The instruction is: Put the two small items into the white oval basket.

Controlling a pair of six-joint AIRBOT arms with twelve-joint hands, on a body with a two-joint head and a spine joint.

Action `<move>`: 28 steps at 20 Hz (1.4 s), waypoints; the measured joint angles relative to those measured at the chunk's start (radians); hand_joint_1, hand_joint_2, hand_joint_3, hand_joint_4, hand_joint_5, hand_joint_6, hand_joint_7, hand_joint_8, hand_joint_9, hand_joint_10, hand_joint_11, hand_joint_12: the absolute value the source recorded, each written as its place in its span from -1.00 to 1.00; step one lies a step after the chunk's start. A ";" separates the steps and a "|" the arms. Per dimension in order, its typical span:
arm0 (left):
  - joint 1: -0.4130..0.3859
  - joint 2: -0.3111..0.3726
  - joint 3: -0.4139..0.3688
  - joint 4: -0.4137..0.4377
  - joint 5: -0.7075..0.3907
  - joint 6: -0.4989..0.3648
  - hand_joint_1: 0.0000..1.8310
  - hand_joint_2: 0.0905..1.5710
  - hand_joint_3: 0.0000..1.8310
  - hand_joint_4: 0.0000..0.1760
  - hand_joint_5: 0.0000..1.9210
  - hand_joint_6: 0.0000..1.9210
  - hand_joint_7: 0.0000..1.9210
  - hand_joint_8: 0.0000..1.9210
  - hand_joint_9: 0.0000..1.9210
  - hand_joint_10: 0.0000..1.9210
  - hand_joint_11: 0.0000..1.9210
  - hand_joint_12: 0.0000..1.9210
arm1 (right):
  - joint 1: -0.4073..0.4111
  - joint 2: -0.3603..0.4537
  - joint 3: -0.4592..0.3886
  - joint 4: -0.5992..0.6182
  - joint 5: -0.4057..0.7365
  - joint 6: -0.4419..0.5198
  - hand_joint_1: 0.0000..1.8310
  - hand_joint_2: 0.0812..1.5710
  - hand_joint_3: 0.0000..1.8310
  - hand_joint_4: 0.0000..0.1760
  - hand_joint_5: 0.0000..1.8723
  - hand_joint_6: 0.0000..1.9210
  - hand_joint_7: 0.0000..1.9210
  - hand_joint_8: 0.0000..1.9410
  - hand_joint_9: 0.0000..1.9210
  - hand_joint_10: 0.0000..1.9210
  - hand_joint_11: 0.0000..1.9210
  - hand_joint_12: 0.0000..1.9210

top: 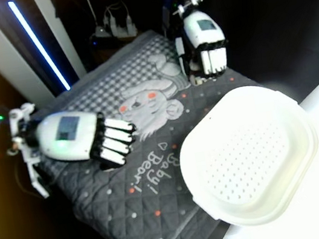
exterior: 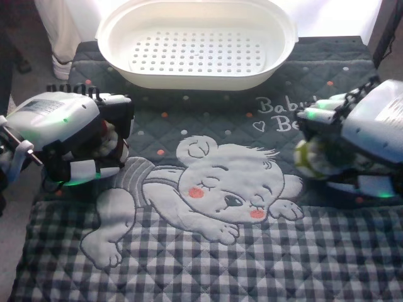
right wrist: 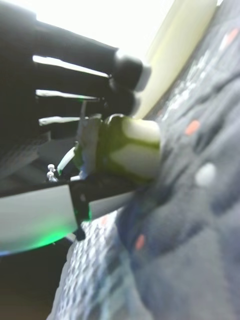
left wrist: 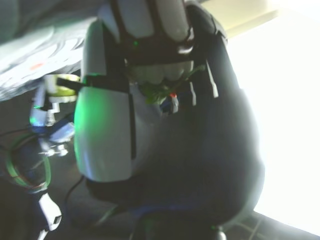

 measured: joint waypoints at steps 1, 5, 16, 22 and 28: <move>-0.006 0.011 -0.010 0.015 -0.008 -0.001 0.78 0.57 -0.99 -1.00 -0.55 0.91 -0.57 0.79 -0.44 0.89 -0.35 0.82 | 0.000 0.007 0.000 0.003 0.014 0.000 0.40 0.25 -0.19 -1.00 -0.43 0.89 -0.37 0.87 -0.37 1.00 -0.27 1.00; -0.078 0.043 -0.030 0.099 -0.113 -0.048 0.81 0.67 -1.00 -0.59 -0.65 0.90 -0.65 0.87 -0.53 0.90 -0.41 0.97 | 0.109 0.014 -0.001 -0.027 0.038 0.001 0.18 0.35 -0.25 -1.00 -0.47 0.94 -0.39 0.98 -0.24 1.00 -0.14 1.00; -0.457 -0.201 0.270 0.154 0.140 -0.050 0.77 0.67 -1.00 -0.17 -0.55 1.00 -0.62 0.88 -0.56 0.98 -0.41 0.98 | 0.459 -0.187 0.208 -0.006 -0.222 -0.179 0.40 0.36 -0.42 -1.00 -0.42 0.99 -0.38 0.85 -0.12 1.00 0.04 1.00; -0.501 -0.364 0.492 0.061 0.349 -0.047 0.32 0.56 -1.00 -1.00 -0.75 0.48 -0.76 0.50 -0.64 0.79 -0.60 1.00 | 0.496 -0.340 0.365 0.094 -0.414 -0.222 0.04 0.79 -0.88 -0.84 -0.63 0.99 -0.50 0.89 -0.70 0.92 -0.67 1.00; -0.501 -0.364 0.492 0.014 0.399 -0.026 -0.19 0.14 -1.00 1.00 -1.00 -1.00 -1.00 -1.00 -1.00 -1.00 -1.00 -1.00 | 0.496 -0.331 0.367 0.103 -0.407 -0.224 -0.47 0.34 -1.00 -0.39 -1.00 -1.00 -1.00 -1.00 -1.00 -1.00 -1.00 -0.96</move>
